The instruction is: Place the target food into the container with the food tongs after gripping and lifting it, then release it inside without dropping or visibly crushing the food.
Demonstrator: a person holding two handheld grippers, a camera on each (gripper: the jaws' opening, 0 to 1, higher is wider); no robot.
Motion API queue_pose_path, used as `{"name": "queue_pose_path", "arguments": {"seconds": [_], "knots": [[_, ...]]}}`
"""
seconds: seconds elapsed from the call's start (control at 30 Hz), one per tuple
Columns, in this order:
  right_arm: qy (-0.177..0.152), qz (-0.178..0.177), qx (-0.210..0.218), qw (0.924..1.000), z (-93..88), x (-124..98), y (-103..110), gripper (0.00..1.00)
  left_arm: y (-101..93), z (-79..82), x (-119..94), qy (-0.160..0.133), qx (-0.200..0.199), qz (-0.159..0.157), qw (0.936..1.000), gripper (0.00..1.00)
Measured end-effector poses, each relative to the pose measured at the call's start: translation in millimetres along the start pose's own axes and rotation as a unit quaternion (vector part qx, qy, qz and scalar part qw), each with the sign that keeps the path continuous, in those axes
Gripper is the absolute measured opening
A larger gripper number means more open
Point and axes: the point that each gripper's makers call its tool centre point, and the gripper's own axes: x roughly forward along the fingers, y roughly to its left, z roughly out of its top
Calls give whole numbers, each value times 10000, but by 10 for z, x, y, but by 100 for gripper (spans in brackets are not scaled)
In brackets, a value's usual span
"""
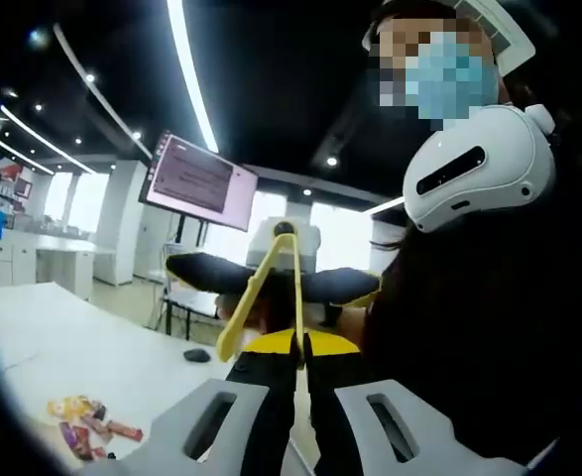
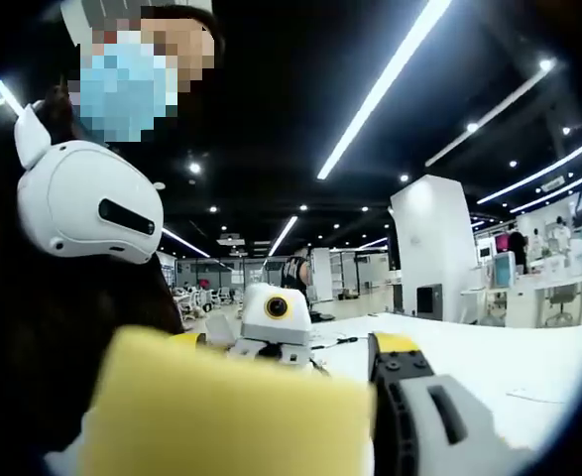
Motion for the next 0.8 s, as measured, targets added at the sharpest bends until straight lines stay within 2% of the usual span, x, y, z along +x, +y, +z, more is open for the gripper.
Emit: {"name": "queue_pose_path", "arguments": {"seconds": [0.13, 0.23, 0.37, 0.67, 0.8], "knots": [[112, 14, -21, 9999, -35, 28, 38, 65, -3, 49, -53, 237, -16, -10, 9997, 0], [0, 31, -12, 10000, 6, 54, 64, 65, 28, 23, -73, 322, -3, 88, 9994, 0], [-137, 12, -1, 9999, 59, 64, 68, 64, -8, 26, -64, 303, -6, 52, 9995, 0], [16, -38, 52, 10000, -5, 39, 68, 63, -36, 26, -68, 380, 51, 18, 9993, 0], [267, -140, -57, 9995, -85, 5, 41, 62, -35, 21, -78, 440, 28, 44, 9990, 0]]}}
